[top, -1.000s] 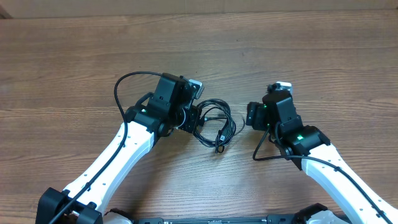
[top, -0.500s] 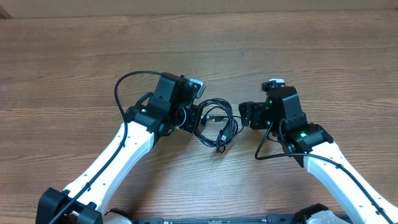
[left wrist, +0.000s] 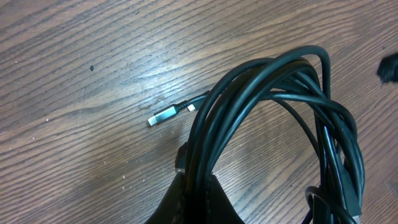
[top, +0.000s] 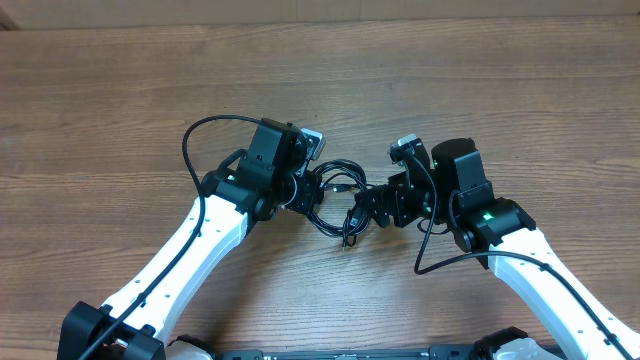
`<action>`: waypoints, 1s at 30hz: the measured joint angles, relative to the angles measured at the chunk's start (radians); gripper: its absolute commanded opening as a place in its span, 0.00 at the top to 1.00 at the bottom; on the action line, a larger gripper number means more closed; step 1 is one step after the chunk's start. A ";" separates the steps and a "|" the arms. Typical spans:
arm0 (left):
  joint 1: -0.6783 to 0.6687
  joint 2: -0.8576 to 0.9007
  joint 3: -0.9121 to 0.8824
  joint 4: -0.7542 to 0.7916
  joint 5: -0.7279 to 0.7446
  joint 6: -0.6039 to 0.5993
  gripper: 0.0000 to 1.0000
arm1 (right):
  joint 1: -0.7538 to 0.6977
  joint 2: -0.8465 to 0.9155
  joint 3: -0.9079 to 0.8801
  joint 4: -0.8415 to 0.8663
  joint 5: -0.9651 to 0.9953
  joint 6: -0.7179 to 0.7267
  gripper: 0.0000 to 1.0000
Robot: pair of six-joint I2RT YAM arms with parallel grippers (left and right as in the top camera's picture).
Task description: Untangle cables
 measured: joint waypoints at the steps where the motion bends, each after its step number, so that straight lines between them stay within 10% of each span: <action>1: 0.000 0.000 0.000 0.000 0.000 0.000 0.96 | 0.000 0.000 0.000 0.000 -0.022 -0.010 0.22; 25: 0.000 0.000 0.000 0.060 0.092 0.001 0.96 | 0.000 0.000 0.000 -0.029 -0.109 -0.130 0.46; 30: 0.003 0.000 0.000 0.048 0.092 0.005 0.96 | -0.001 0.001 0.000 -0.013 -0.099 -0.134 0.64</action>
